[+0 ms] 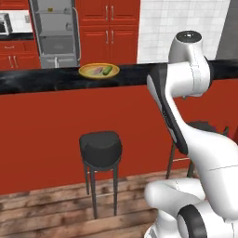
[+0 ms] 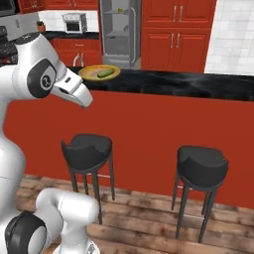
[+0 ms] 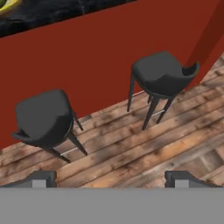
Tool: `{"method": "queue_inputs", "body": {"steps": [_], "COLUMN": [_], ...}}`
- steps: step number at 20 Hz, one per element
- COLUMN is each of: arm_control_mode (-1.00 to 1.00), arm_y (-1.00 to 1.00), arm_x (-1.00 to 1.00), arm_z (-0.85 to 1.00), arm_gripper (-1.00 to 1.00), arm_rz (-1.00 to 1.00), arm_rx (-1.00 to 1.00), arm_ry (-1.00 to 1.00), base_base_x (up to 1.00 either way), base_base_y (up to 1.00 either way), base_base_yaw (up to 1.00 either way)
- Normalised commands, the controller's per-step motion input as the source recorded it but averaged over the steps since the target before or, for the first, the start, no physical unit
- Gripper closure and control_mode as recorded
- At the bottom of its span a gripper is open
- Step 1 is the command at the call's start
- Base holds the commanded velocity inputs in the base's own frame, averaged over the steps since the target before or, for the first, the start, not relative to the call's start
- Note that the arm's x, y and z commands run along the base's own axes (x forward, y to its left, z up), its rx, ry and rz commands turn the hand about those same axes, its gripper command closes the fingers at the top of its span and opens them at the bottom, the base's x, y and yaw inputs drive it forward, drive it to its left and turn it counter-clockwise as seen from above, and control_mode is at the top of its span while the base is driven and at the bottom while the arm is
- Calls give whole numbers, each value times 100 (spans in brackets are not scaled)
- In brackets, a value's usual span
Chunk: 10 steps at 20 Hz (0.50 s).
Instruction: Take the cheese, steak, and cucumber from the fridge and place them on the plate on the dining counter to create an appetizer plate.
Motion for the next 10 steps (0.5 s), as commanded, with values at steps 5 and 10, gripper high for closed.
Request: {"method": "queue_inputs", "body": {"steps": [5,10], "arm_control_mode": [100,100], "arm_y": [0,0], "arm_x": [0,0], "arm_z": [0,0], "arm_gripper": [-100,-100], "arm_rz": [0,0], "arm_rx": [0,0], "arm_ry": [0,0], "base_base_x": [-3,-8], "base_base_y": [-100,-100], "base_base_yaw": [7,13]}}
